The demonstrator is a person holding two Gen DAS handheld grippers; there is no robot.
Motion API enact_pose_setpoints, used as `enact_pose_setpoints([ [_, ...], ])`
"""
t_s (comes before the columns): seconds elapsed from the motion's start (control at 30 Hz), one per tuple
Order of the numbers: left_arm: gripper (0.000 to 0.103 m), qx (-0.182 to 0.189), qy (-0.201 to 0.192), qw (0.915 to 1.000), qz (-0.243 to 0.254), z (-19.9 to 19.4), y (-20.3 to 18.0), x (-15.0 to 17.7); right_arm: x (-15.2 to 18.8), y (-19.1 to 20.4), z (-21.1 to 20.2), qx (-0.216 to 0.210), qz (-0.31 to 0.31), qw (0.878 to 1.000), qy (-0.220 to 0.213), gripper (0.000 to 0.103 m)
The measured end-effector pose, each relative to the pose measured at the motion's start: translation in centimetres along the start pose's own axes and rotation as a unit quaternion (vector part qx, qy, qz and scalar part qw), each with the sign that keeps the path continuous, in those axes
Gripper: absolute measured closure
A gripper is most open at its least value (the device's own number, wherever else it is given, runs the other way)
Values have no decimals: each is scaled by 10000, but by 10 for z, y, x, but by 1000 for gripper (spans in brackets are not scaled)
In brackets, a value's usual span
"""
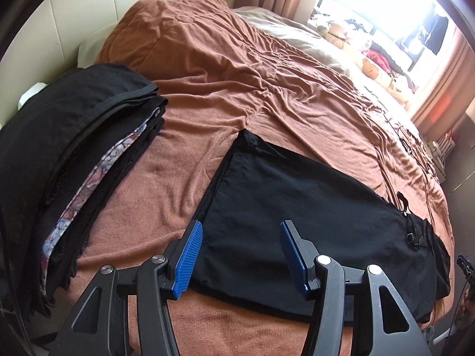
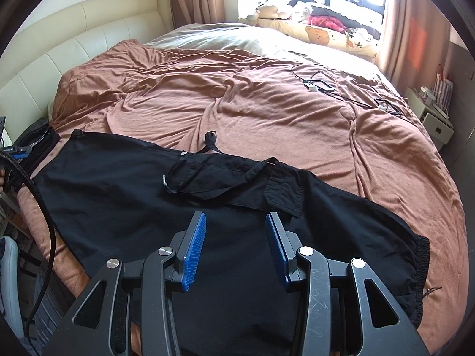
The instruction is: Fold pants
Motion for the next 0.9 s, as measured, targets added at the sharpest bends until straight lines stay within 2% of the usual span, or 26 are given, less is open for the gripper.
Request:
enact_pose_setpoints([
  [0.2, 46, 115, -28, 9999, -117, -9, 13, 18, 12, 14, -9, -82, 159, 9998, -31, 63],
  [0.47, 46, 386, 215, 9987, -239, 4, 14, 45, 26, 38, -16, -167, 271, 9995, 18, 63],
  [0.9, 46, 223, 616, 9962, -570, 42, 31, 74, 57, 78, 19, -449, 602, 9967, 323, 63],
])
Point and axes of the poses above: each gripper's, at about its wrist camera, not at the fingertips, and z roughly the way its jaws point, y to its left, x to its underside, the point moved 9 cm from there along z, roughly the way its jaws point, and after that the axes turned 7 degrees about -y, right-handed, at the moved point
